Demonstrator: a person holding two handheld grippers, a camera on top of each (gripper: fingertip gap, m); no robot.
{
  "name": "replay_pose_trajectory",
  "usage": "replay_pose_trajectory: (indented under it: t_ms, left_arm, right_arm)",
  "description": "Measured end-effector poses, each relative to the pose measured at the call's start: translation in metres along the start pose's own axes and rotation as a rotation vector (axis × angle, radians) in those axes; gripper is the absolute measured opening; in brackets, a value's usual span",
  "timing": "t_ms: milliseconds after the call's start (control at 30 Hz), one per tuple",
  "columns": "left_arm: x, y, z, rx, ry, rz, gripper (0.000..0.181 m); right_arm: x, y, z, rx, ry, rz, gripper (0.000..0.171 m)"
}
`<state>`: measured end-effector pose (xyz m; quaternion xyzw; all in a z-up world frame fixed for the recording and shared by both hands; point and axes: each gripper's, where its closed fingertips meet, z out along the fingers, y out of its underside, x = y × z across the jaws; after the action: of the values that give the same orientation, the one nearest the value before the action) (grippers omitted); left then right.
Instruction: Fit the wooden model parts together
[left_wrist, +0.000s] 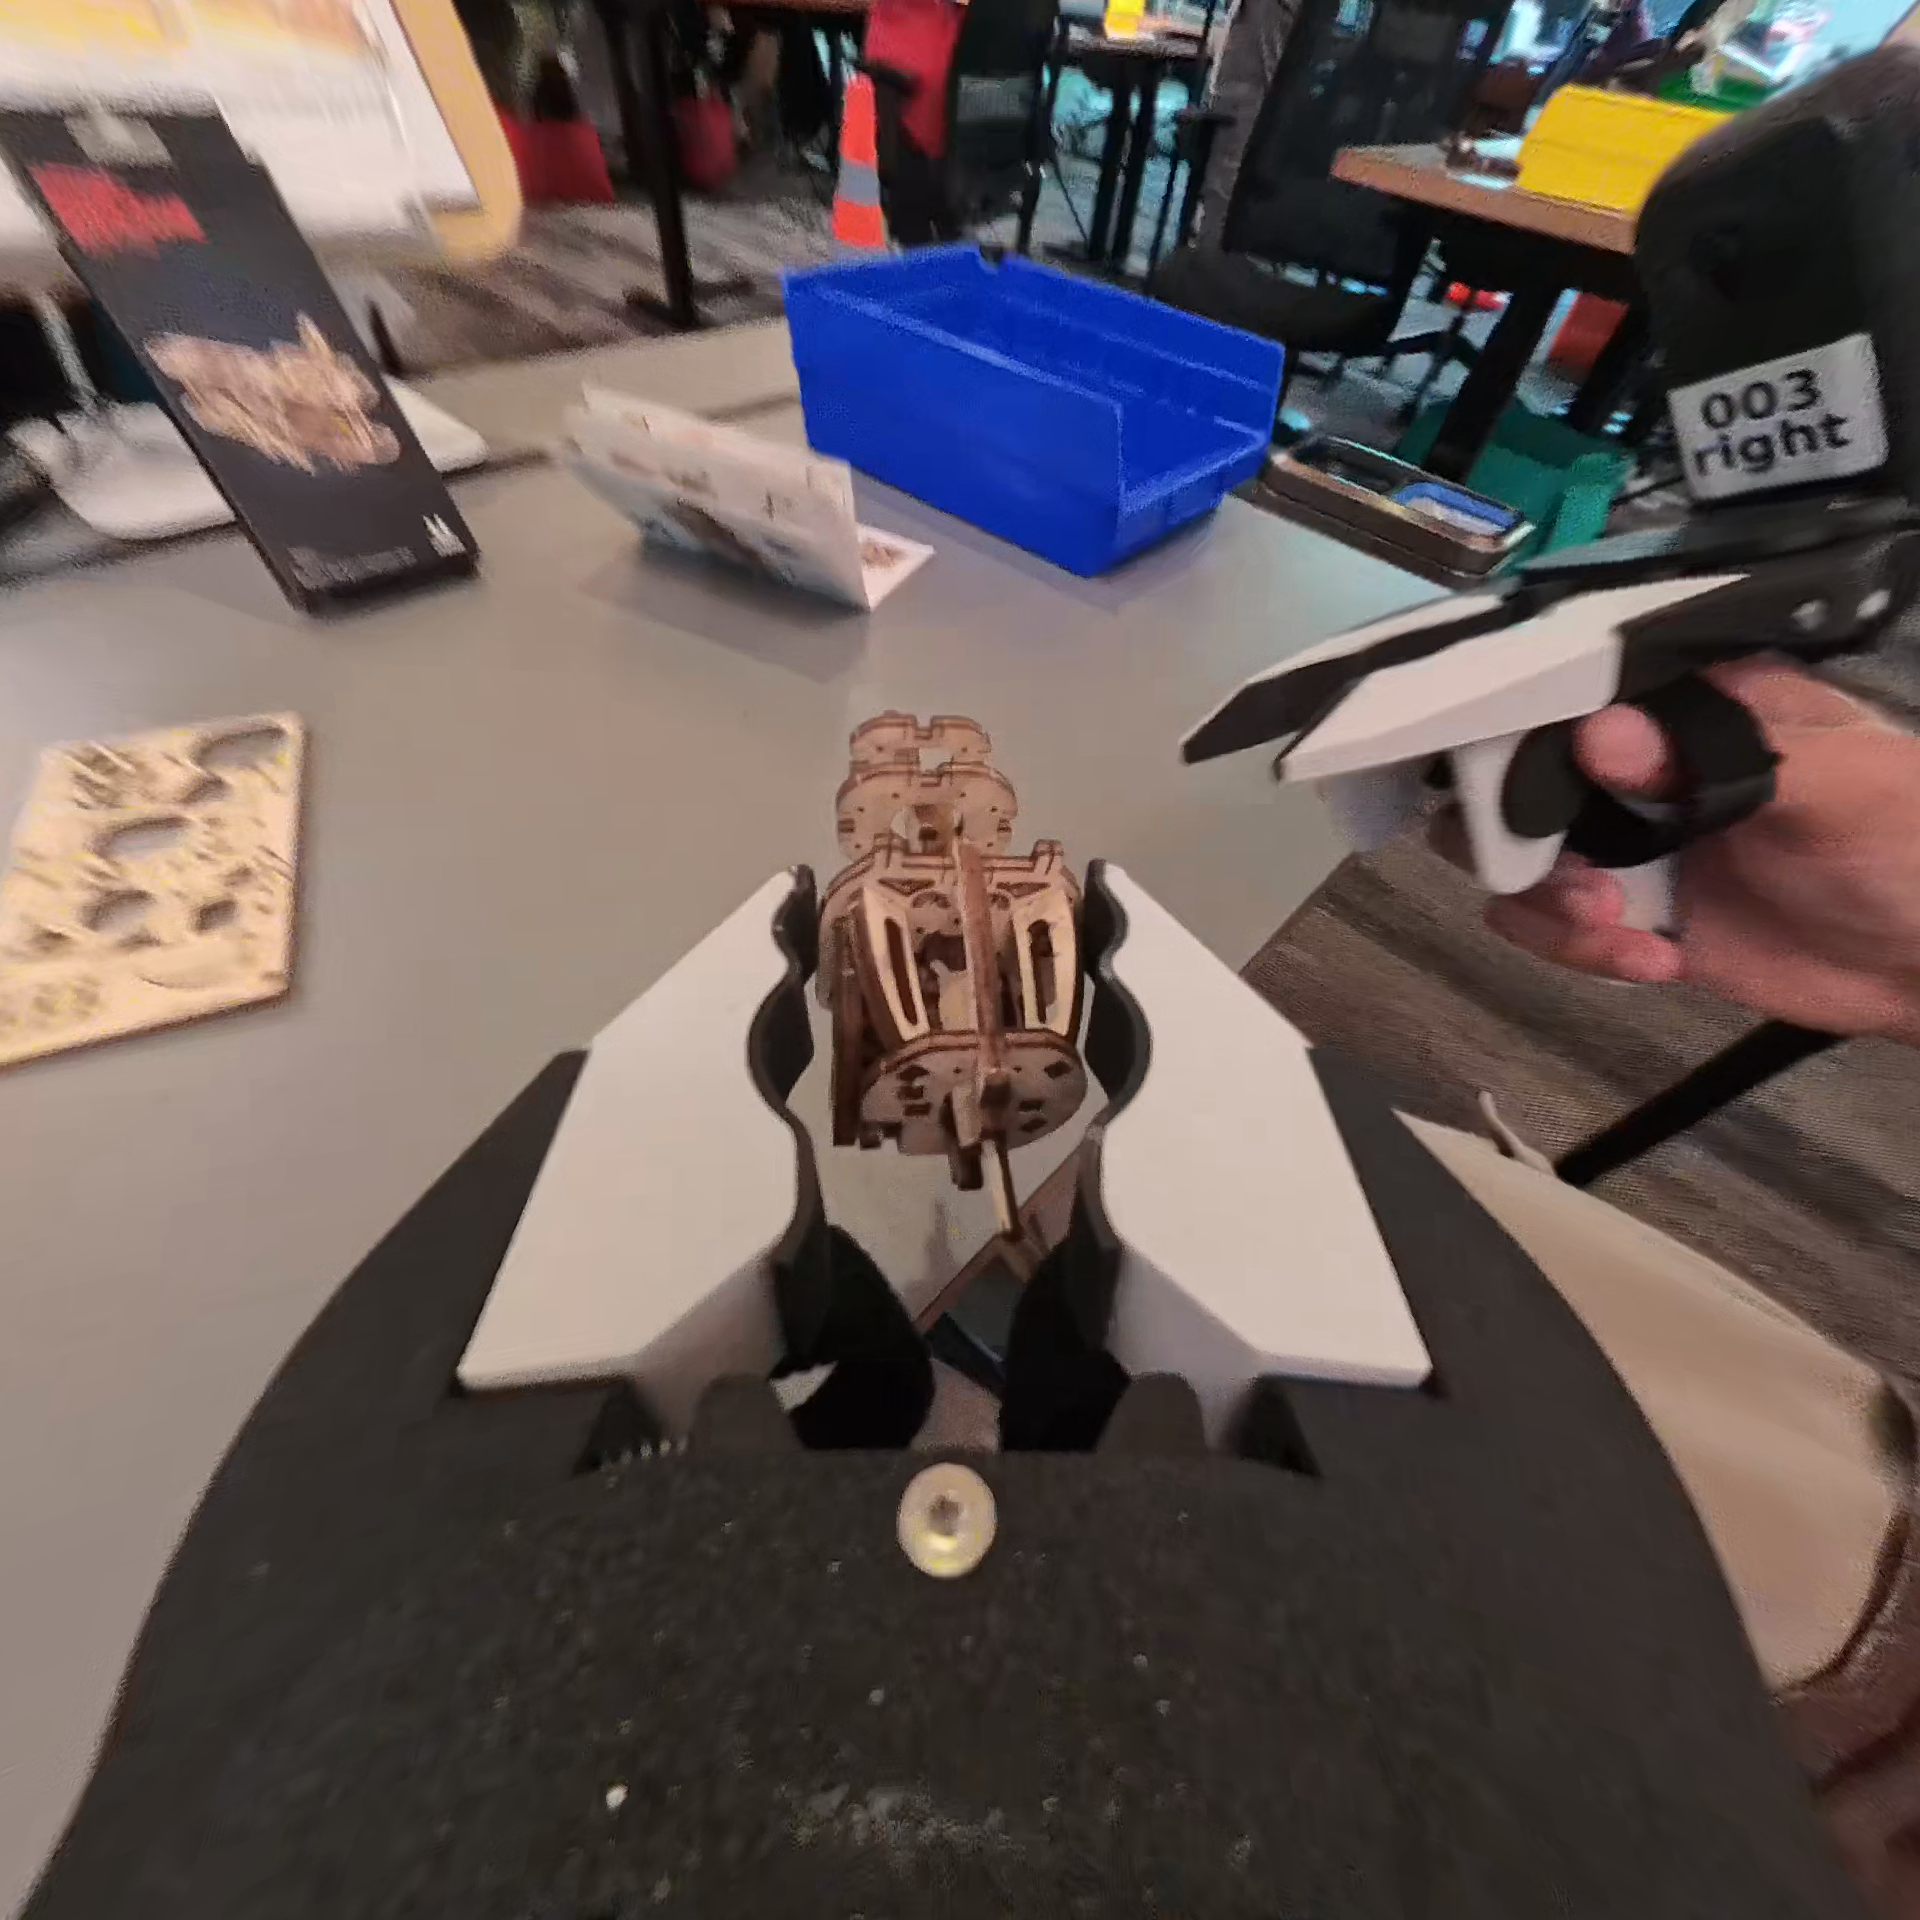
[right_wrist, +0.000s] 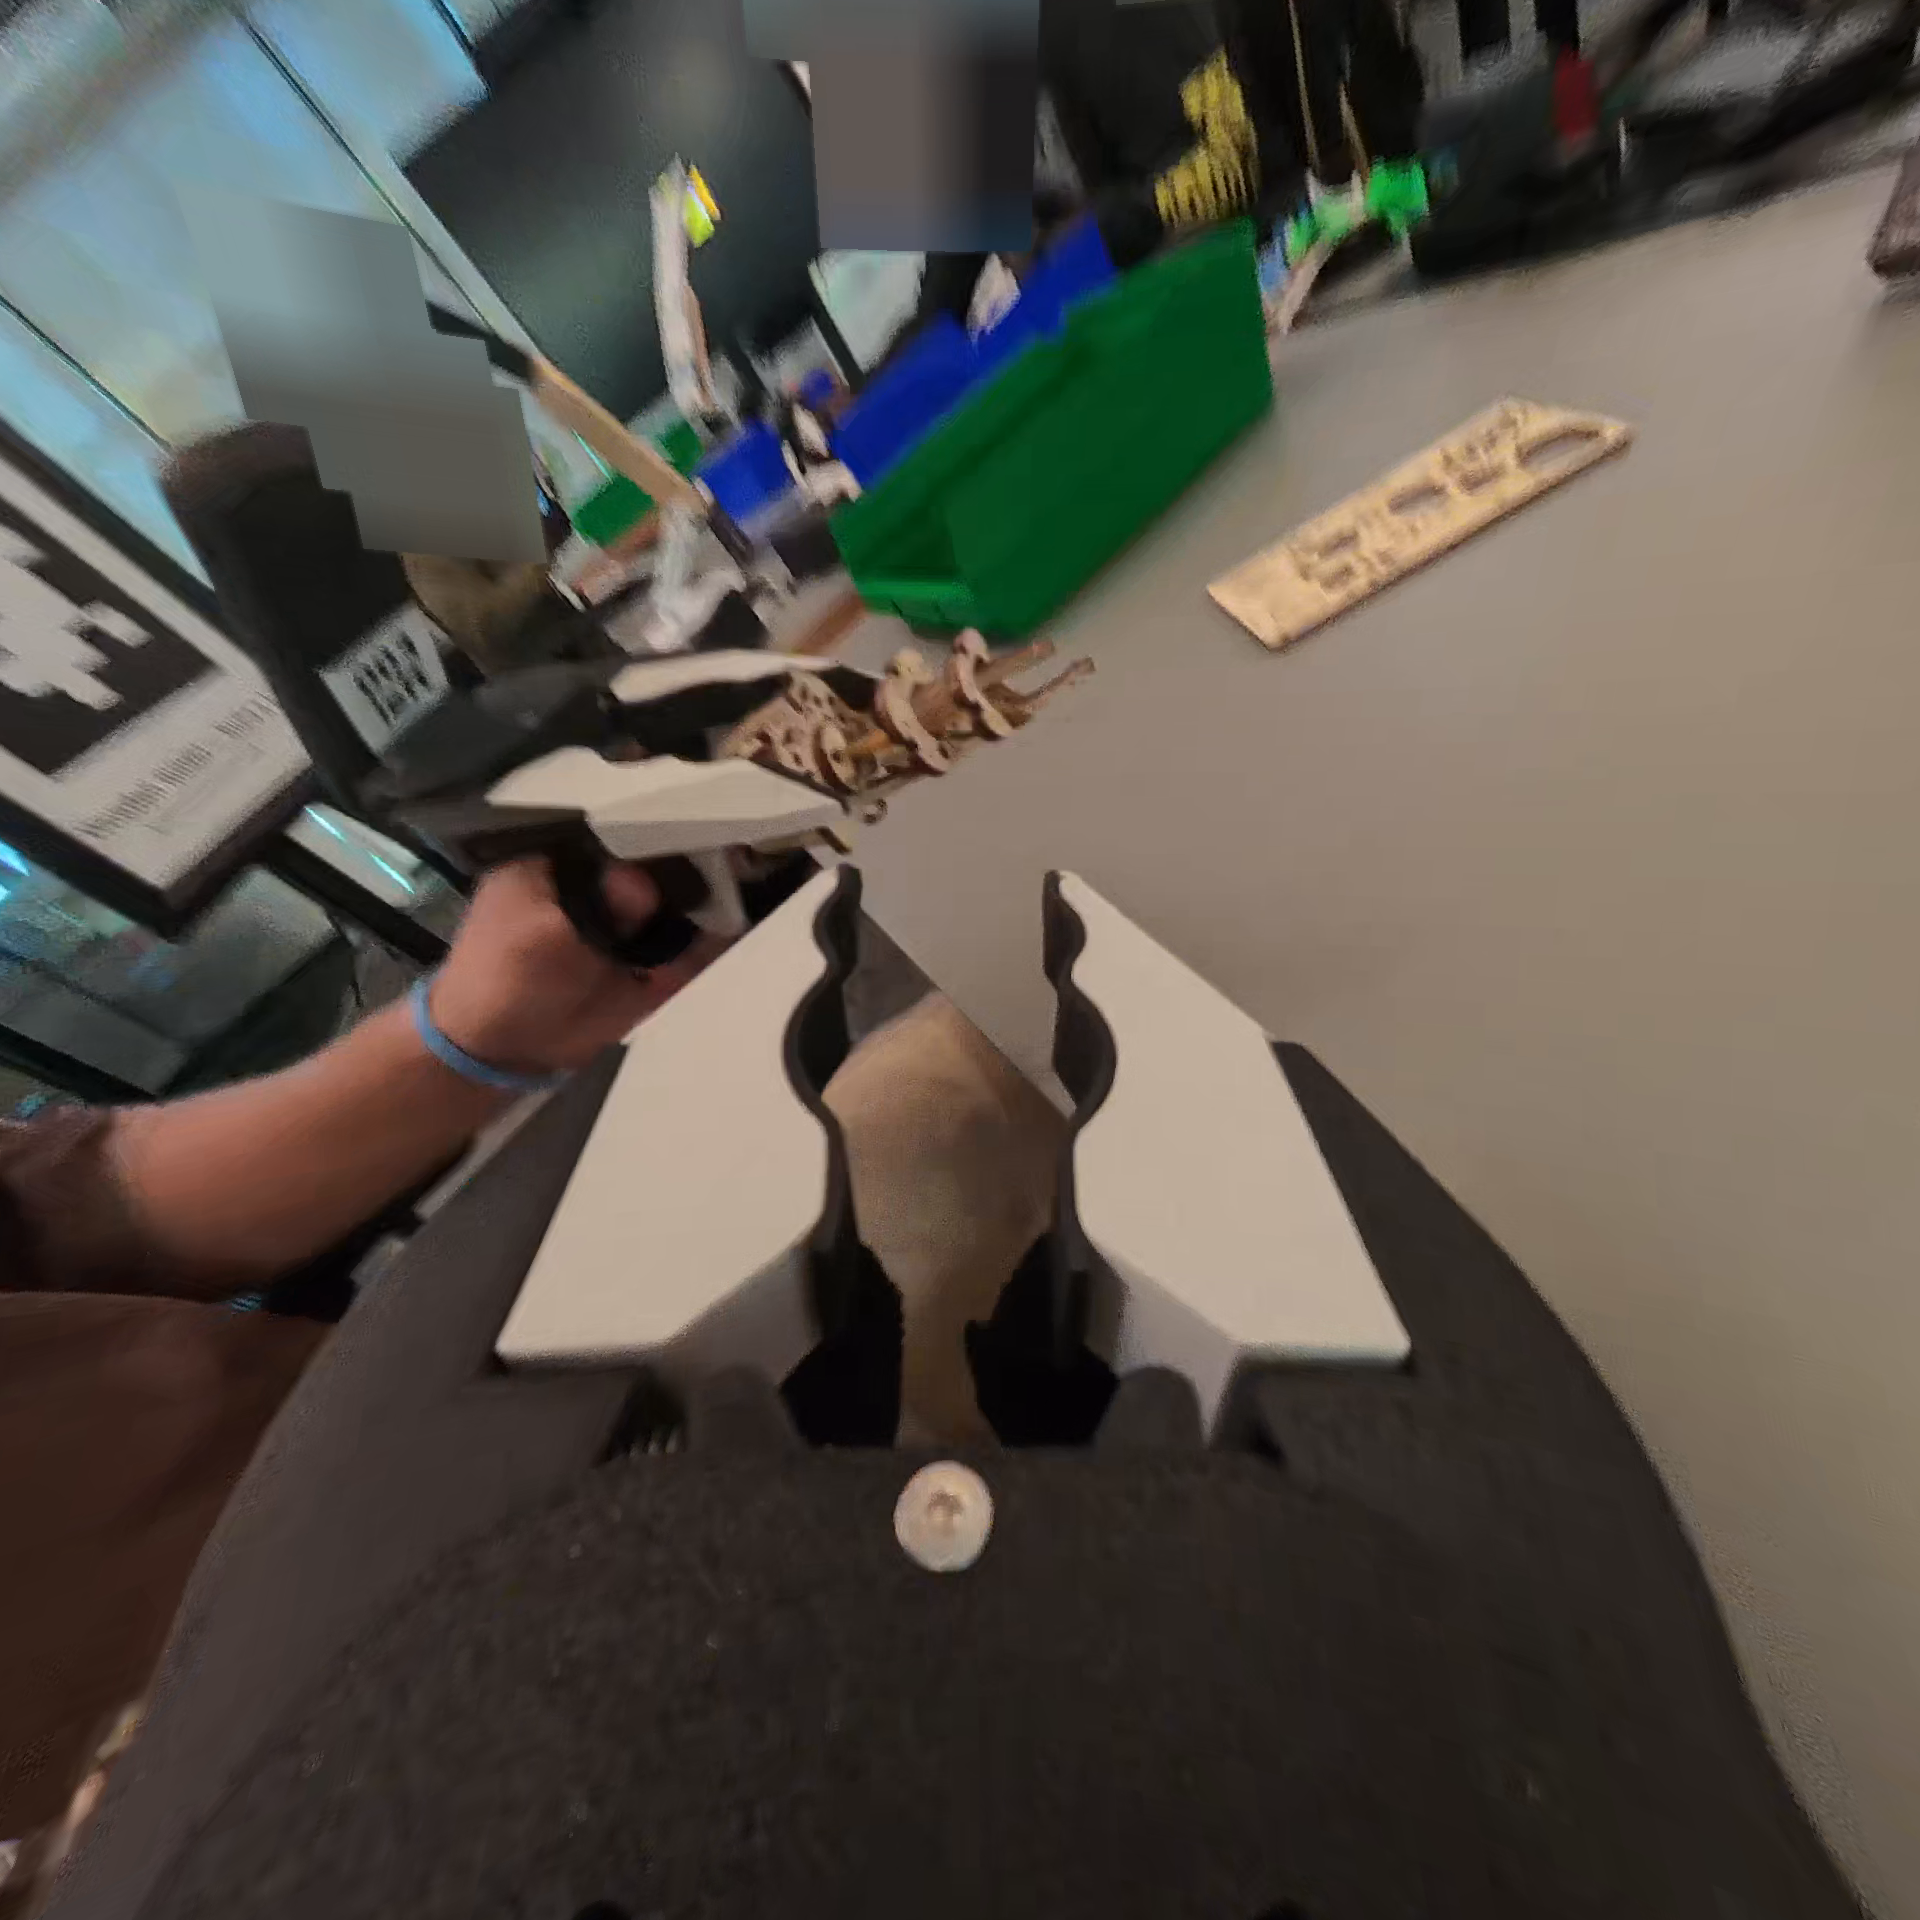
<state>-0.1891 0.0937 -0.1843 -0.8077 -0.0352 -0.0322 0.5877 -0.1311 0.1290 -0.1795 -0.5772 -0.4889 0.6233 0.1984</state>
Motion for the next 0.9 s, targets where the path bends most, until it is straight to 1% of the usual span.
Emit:
replay_pose_trajectory:
  t_ms: [33, 100, 200, 267, 333, 400, 500, 667, 800, 900]
  left_arm:
    - [0.006, -0.005, -0.007, 0.02, -0.028, 0.033, 0.048]
    - [0.012, -0.009, -0.021, 0.047, -0.141, 0.117, 0.048]
    - [0.028, -0.007, -0.028, 0.052, -0.244, 0.293, 0.048]
    - [0.036, -0.003, -0.025, 0.042, -0.272, 0.369, 0.048]
    - [0.041, 0.002, -0.021, 0.037, -0.278, 0.366, 0.048]
    - [0.047, 0.008, -0.015, 0.036, -0.261, 0.337, 0.048]
    - [0.045, 0.003, -0.012, 0.062, -0.313, 0.382, 0.049]
    - [0.037, 0.006, -0.005, 0.057, -0.361, 0.461, 0.048]
    - [0.028, 0.009, 0.001, 0.036, -0.42, 0.591, 0.048]
    - [0.023, 0.017, 0.008, 0.011, -0.45, 0.696, 0.048]
  right_arm:
    - [-0.007, -0.001, -0.008, 0.024, 0.008, 0.002, 0.032]
    - [-0.016, 0.007, -0.02, 0.013, 0.019, 0.044, 0.031]
    - [-0.034, 0.001, -0.03, 0.137, -0.045, 0.191, 0.029]
    - [-0.043, 0.002, -0.022, 0.119, -0.057, 0.229, 0.03]
    - [-0.054, 0.002, -0.007, 0.056, -0.054, 0.241, 0.029]
    - [-0.056, 0.004, 0.007, -0.019, 0.009, 0.211, 0.024]
    - [-0.05, 0.008, 0.019, -0.087, 0.071, 0.22, 0.021]
    - [-0.038, 0.018, 0.03, -0.134, 0.034, 0.367, 0.021]
    - [-0.034, 0.019, 0.037, -0.144, -0.024, 0.474, 0.021]
    - [-0.029, 0.019, 0.038, -0.12, -0.06, 0.582, 0.021]
